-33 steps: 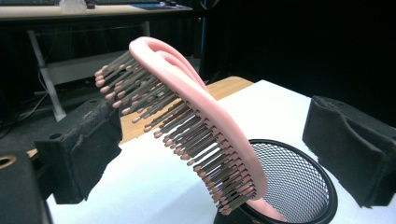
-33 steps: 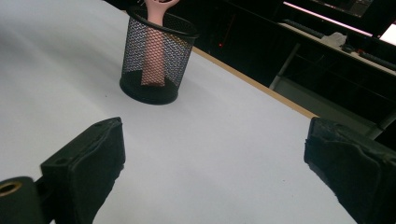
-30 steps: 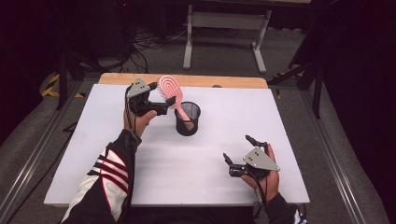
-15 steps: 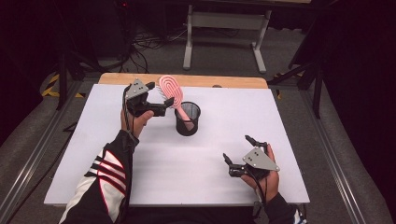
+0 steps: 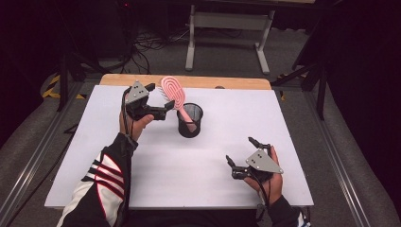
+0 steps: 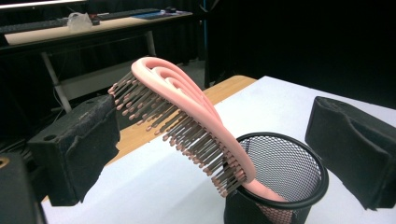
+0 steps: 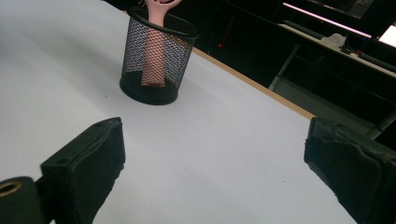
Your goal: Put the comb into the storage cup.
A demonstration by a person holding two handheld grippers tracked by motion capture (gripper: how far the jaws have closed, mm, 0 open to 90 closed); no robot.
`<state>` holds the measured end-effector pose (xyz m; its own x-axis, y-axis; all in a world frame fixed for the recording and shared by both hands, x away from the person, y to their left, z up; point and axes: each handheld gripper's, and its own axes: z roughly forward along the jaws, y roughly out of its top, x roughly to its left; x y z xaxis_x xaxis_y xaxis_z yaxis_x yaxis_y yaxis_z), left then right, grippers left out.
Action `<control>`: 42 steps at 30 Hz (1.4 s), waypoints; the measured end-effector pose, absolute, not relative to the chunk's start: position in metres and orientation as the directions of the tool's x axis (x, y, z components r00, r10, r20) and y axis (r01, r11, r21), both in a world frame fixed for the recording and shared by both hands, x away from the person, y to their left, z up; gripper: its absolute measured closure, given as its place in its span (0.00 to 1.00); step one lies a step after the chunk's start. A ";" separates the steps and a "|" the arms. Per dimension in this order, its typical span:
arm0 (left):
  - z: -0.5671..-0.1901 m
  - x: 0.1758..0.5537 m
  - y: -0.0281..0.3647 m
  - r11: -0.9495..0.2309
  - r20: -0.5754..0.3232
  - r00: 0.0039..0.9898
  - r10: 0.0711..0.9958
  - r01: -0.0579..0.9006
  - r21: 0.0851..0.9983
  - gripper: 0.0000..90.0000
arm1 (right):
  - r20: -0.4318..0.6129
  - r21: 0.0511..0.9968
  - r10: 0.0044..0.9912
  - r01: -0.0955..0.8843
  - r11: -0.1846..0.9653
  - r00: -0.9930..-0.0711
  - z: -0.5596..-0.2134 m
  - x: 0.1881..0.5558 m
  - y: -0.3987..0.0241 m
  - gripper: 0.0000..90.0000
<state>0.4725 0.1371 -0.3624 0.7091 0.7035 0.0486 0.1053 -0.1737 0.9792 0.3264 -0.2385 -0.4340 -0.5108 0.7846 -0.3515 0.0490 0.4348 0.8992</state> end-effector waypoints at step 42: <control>-0.381 0.421 0.160 -0.280 0.186 0.707 0.683 0.018 0.960 0.05 | -0.371 0.893 0.773 0.033 0.450 -0.515 -0.434 0.324 -0.234 0.07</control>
